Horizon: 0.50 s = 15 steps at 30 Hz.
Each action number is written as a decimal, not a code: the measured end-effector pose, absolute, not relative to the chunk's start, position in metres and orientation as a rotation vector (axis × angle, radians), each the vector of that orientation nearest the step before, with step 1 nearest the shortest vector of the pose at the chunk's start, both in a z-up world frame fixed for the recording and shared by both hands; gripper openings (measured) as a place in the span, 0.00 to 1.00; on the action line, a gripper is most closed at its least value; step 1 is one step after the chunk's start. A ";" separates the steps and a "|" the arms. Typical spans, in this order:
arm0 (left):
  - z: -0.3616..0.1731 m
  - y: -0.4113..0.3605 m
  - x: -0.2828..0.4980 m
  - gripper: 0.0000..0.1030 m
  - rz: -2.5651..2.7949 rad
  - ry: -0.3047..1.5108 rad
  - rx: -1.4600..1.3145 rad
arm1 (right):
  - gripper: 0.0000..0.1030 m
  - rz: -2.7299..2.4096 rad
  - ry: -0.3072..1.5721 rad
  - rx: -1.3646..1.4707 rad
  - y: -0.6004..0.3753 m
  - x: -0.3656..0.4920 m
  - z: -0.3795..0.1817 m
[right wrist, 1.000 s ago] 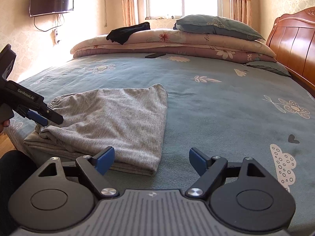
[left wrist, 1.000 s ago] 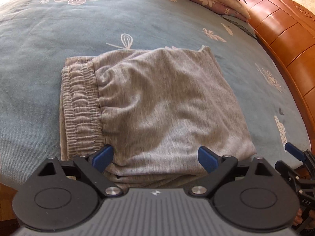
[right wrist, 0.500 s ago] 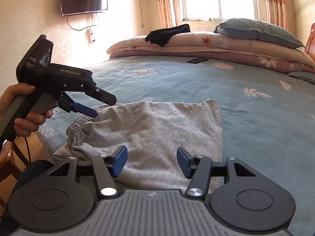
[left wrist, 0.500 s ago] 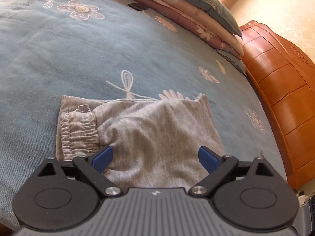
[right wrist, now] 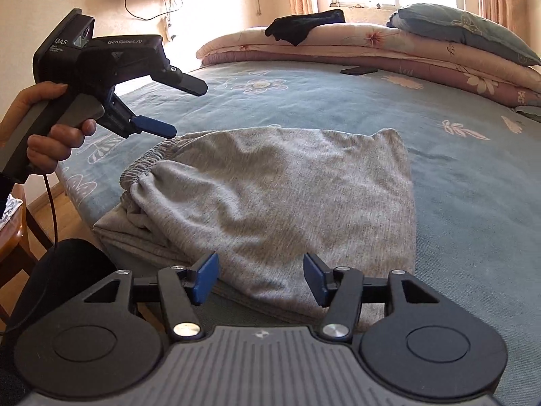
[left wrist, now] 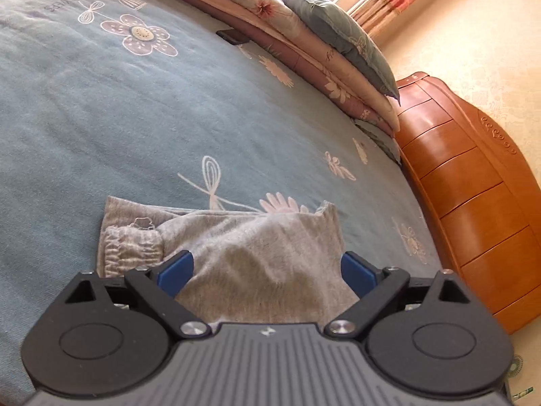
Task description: Fold clothes
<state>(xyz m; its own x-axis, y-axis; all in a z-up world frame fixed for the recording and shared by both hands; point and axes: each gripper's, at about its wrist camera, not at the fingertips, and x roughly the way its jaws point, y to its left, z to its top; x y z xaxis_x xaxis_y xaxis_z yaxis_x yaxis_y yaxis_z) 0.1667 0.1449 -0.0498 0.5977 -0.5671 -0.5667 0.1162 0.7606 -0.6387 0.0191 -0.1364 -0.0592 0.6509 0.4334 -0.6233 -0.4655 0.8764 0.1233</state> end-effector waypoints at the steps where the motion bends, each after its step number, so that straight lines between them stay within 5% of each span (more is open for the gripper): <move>1: -0.053 0.142 0.173 0.91 -0.447 0.850 -0.618 | 0.60 0.502 0.699 -0.040 -0.138 0.021 -0.060; 8: -0.087 0.144 0.203 0.83 -0.347 0.918 -0.660 | 0.66 0.474 0.745 -0.009 -0.145 0.028 -0.074; 15: -0.063 0.135 0.201 0.92 -0.456 0.876 -0.637 | 0.84 0.483 0.737 0.008 -0.147 0.025 -0.082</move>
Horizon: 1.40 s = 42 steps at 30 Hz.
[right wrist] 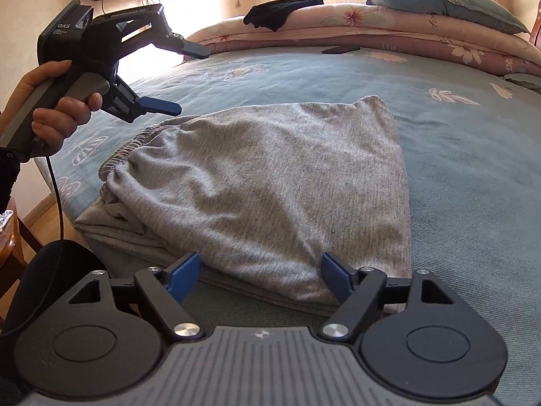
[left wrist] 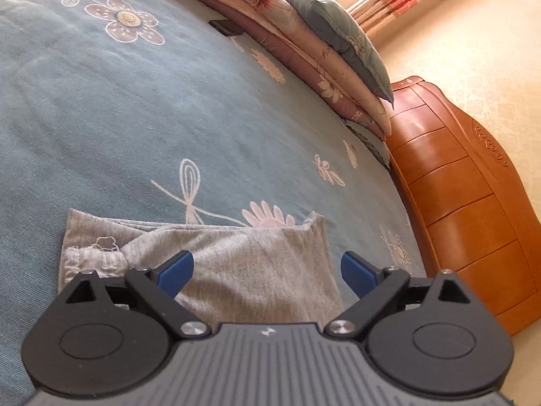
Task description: Fold clothes
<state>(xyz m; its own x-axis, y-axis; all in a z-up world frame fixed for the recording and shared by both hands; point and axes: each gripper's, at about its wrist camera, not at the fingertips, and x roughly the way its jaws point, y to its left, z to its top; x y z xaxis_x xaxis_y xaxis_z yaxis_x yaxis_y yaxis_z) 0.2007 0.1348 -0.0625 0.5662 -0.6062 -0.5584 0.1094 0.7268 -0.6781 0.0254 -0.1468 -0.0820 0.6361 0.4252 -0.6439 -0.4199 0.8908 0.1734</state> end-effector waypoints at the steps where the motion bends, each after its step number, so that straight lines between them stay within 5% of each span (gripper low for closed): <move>1: -0.065 0.134 0.203 0.92 -0.466 0.886 -0.643 | 0.88 0.486 0.736 0.001 -0.145 0.025 -0.083; 9: -0.091 0.155 0.224 0.90 -0.350 0.907 -0.728 | 1.00 0.494 0.737 -0.012 -0.141 0.024 -0.086; 17: -0.058 0.144 0.175 0.93 -0.483 0.852 -0.673 | 1.00 0.493 0.739 -0.029 -0.138 0.025 -0.087; 24: -0.085 0.130 0.128 0.95 -0.485 0.985 -0.595 | 1.00 0.482 0.742 -0.050 -0.134 0.026 -0.088; 32: -0.096 0.128 0.103 0.99 -0.515 0.880 -0.554 | 1.00 0.481 0.696 -0.116 -0.130 0.019 -0.094; 42: -0.042 0.095 0.085 0.99 -0.538 0.723 -0.287 | 1.00 0.525 0.630 0.087 -0.190 0.059 -0.016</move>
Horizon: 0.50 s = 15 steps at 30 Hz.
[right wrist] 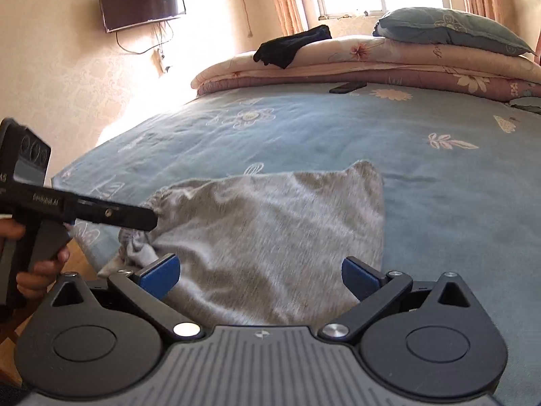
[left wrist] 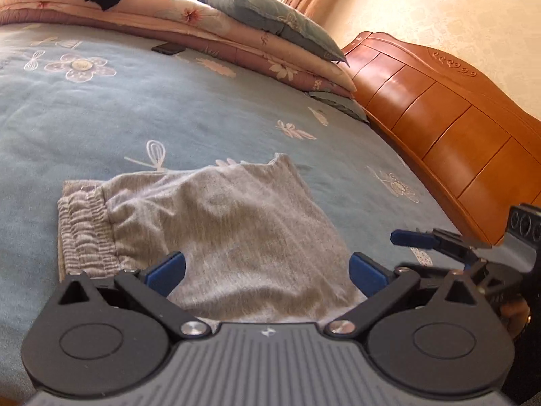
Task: Fold clothes
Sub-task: 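Lift the right gripper away from the folded sweatpants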
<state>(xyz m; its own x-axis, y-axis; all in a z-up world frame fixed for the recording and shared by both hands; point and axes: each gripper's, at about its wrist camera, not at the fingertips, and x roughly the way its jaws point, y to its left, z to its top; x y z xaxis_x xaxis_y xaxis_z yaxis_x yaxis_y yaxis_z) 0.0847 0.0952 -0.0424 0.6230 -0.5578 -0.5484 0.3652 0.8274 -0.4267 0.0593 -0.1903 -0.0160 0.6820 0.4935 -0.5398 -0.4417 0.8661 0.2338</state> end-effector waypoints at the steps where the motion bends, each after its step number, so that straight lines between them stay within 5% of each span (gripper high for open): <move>1: -0.040 0.088 0.089 0.99 -0.540 0.715 -0.278 | 1.00 0.512 0.620 0.105 -0.197 0.072 -0.007; 8: -0.039 0.054 0.119 0.99 -0.509 0.686 -0.191 | 1.00 0.520 0.672 0.313 -0.226 0.194 0.011; 15: -0.048 0.058 0.145 0.99 -0.510 0.681 -0.159 | 1.00 0.564 0.854 0.610 -0.233 0.275 -0.044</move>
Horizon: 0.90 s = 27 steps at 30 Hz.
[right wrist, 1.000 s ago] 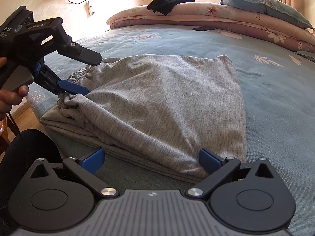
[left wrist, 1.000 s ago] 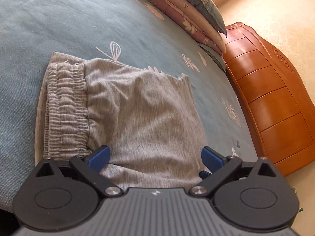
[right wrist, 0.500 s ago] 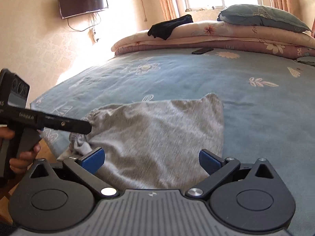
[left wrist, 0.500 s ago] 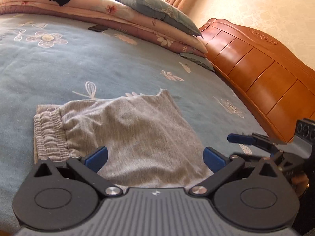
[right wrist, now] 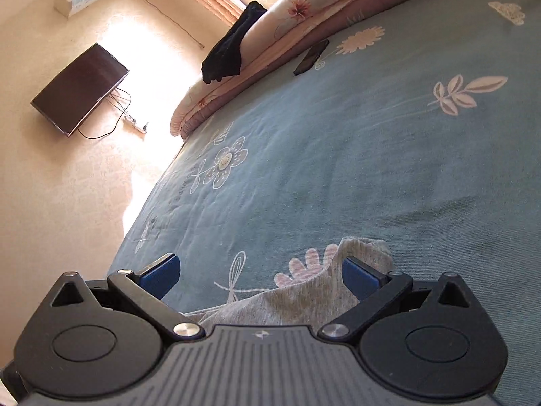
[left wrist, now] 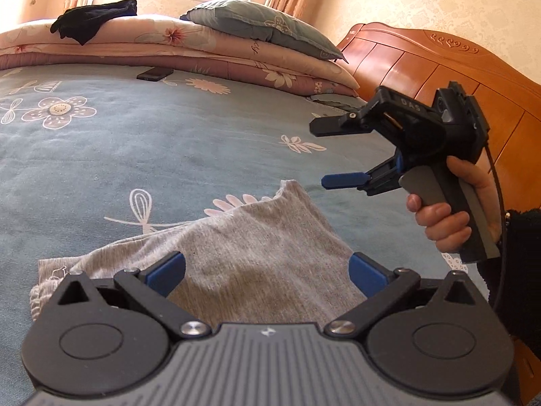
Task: Fold clothes
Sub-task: 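Lift the right gripper away from the folded sweatpants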
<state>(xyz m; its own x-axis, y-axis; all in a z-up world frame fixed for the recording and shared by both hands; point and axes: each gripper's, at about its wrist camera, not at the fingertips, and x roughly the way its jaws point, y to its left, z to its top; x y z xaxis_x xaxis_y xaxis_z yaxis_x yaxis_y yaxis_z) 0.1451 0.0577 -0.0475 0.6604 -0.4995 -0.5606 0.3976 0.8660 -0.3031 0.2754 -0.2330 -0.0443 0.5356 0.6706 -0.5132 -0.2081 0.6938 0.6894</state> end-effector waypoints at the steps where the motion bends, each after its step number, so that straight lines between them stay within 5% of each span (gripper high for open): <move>1: -0.050 0.058 0.149 0.99 -0.518 0.685 -0.168 | 1.00 0.551 0.884 0.620 -0.229 0.284 -0.055; 7: -0.069 0.056 0.161 0.99 -0.552 0.721 -0.194 | 1.00 0.496 0.931 0.600 -0.208 0.321 -0.097; 13: -0.075 0.058 0.160 0.99 -0.544 0.724 -0.211 | 1.00 0.495 0.840 0.545 -0.211 0.321 -0.062; 20: -0.078 0.054 0.160 0.99 -0.536 0.737 -0.198 | 1.00 0.558 0.983 0.486 -0.181 0.322 -0.087; 27: -0.083 0.059 0.160 0.99 -0.539 0.744 -0.213 | 1.00 0.489 0.864 0.521 -0.221 0.319 -0.059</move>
